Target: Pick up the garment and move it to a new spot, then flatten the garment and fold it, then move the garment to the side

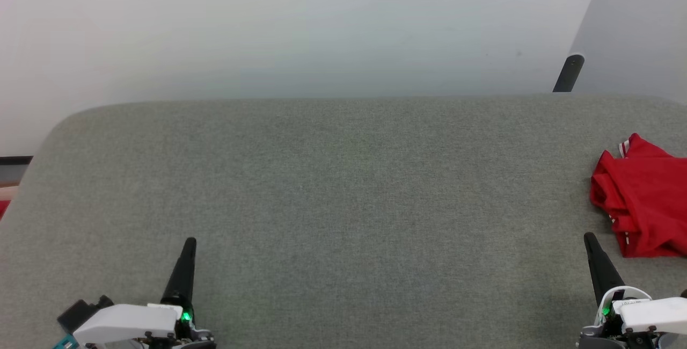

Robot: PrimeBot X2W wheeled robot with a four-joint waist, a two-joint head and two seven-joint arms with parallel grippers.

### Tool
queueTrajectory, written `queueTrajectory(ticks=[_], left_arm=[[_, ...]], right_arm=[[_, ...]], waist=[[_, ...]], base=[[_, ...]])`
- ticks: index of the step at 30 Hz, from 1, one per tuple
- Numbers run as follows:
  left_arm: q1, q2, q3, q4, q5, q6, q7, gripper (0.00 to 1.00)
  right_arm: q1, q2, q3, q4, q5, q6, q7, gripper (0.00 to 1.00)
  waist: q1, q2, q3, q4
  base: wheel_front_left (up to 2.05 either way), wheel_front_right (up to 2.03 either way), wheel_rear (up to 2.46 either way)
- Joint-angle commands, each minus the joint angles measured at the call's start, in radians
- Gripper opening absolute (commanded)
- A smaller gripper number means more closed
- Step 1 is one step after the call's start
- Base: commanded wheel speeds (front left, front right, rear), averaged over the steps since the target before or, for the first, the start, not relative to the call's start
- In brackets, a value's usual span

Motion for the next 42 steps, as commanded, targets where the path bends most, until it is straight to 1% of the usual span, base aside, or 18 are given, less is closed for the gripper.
queueTrajectory(ticks=[1, 25, 42], left_arm=[[-0.013, -0.001, 0.004, -0.002, -0.016, -0.003, 0.003, 0.0], [-0.03, -0.018, 0.007, 0.004, -0.169, -0.003, 0.048, 0.0], [-0.031, -0.018, 0.007, 0.004, -0.174, -0.003, 0.051, 0.0]], right_arm=[[-0.021, 0.004, -0.007, -0.001, 0.019, 0.0, 0.005, 0.0], [-0.042, 0.034, -0.02, 0.011, 0.171, 0.0, 0.044, 0.0], [-0.037, 0.036, -0.02, 0.011, 0.179, 0.0, 0.046, 0.0]], waist=[[0.0, 0.0, 0.0, 0.0], [0.0, 0.0, 0.005, -0.008], [0.0, 0.0, 0.005, -0.008]], base=[[0.0, 0.0, 0.0], [0.0, 0.0, 0.0], [0.0, 0.0, 0.0]])
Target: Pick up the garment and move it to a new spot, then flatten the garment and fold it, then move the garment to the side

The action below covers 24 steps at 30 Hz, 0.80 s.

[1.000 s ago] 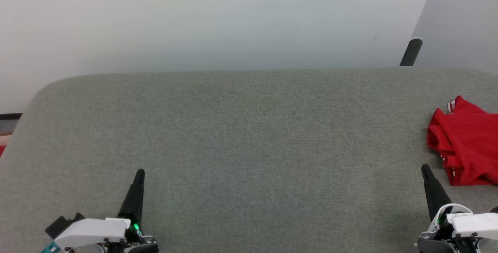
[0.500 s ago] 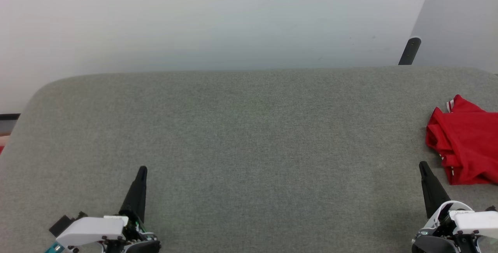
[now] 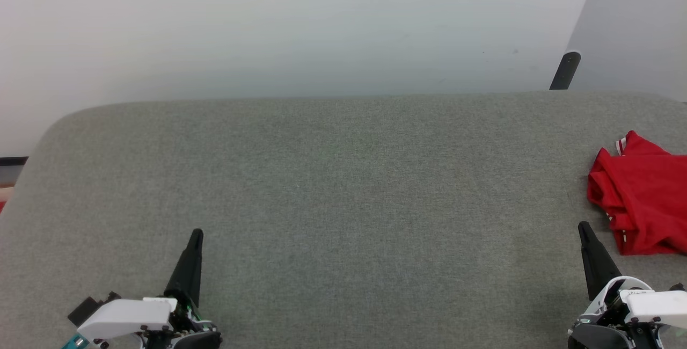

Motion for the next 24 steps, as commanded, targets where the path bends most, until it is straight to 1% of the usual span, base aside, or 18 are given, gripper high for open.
queueTrajectory(ticks=[1, 24], left_arm=[[-0.009, 0.0, 0.003, 0.001, -0.003, -0.003, 0.003, 0.0], [-0.008, 0.0, 0.003, 0.001, -0.003, -0.003, 0.003, 0.0]], right_arm=[[-0.003, 0.002, 0.0, 0.0, 0.005, 0.0, 0.003, 0.0], [-0.003, 0.002, 0.0, 0.0, 0.006, 0.0, 0.002, 0.0]], waist=[[0.0, 0.0, 0.0, 0.0], [0.0, 0.0, 0.0, 0.0]], base=[[0.0, 0.0, 0.0], [0.0, 0.0, 0.0]])
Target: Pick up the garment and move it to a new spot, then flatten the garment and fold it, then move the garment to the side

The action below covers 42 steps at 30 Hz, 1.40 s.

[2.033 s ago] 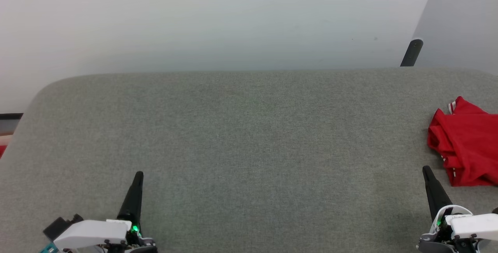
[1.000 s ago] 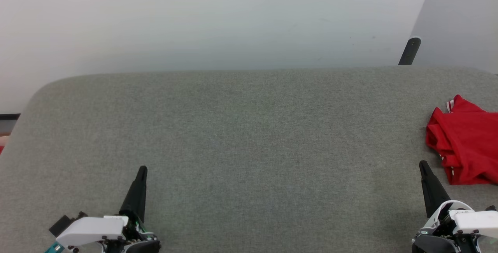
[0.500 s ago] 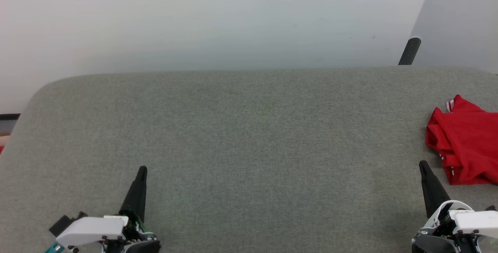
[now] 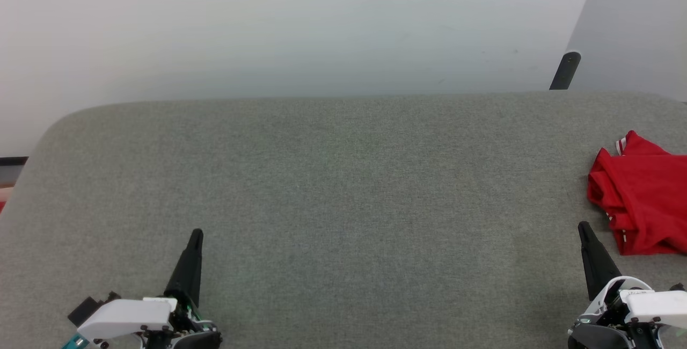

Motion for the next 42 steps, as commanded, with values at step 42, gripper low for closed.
queueTrajectory(ticks=[42], left_arm=[[-0.008, 0.0, 0.002, 0.001, -0.003, -0.003, 0.003, 0.0]], right_arm=[[-0.003, 0.002, 0.001, 0.0, 0.006, 0.0, 0.002, 0.0]], waist=[[0.0, -0.0001, 0.0, 0.0]], base=[[0.0, 0.0, 0.0]])
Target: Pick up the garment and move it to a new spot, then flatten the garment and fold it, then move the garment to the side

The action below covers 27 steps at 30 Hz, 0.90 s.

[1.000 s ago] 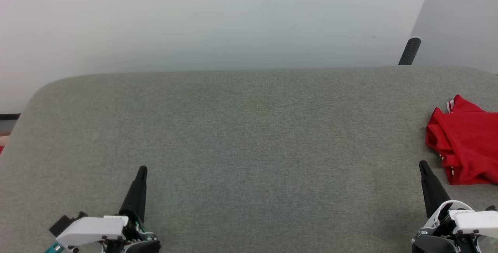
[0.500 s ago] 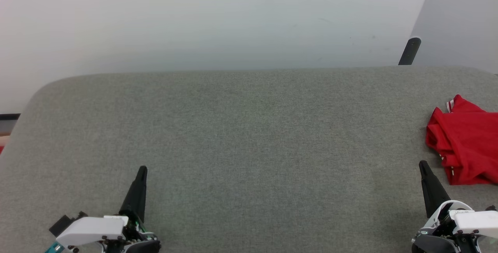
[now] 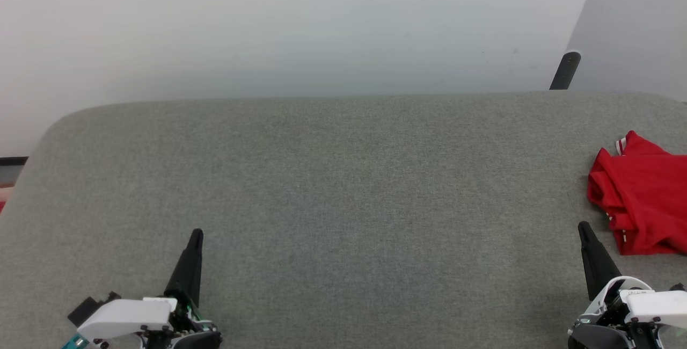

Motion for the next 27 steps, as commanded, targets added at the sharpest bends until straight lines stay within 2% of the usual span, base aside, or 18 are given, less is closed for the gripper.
queueTrajectory(ticks=[1, 27], left_arm=[[-0.008, 0.0, 0.002, 0.001, -0.003, -0.003, 0.003, 0.0], [-0.008, 0.0, 0.002, 0.001, -0.003, -0.003, 0.002, 0.0]], right_arm=[[-0.003, 0.002, 0.001, 0.0, 0.006, 0.0, 0.002, 0.0], [-0.003, 0.002, 0.001, 0.0, 0.006, 0.0, 0.002, 0.0]], waist=[[0.0, 0.0, 0.0, 0.0], [0.0, 0.0, 0.0, 0.0]], base=[[0.0, 0.0, 0.0], [0.0, 0.0, 0.0]])
